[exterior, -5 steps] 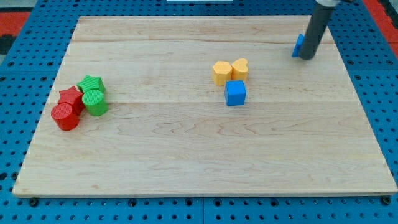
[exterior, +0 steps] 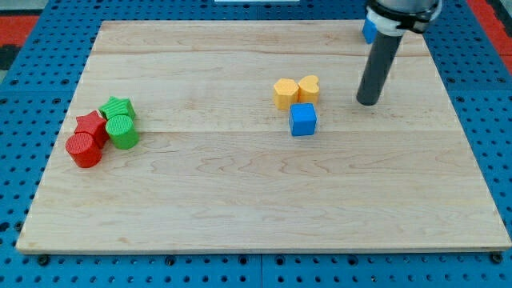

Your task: Point at the blue triangle

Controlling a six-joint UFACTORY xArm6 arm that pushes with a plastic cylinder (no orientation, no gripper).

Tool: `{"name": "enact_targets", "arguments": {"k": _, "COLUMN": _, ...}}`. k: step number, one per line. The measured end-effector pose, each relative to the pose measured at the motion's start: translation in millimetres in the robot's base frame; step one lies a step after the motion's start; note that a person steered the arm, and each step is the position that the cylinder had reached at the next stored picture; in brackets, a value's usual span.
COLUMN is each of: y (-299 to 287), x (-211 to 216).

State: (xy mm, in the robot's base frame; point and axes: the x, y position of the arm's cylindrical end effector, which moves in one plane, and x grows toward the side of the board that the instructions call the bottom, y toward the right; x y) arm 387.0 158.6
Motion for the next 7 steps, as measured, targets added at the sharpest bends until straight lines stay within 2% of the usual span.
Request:
{"name": "enact_targets", "arguments": {"k": 4, "y": -4.3, "x": 2.9}}
{"name": "enact_targets", "arguments": {"k": 6, "y": -55.6, "x": -12.4}}
{"name": "enact_targets", "arguments": {"k": 7, "y": 4.5, "x": -33.0}}
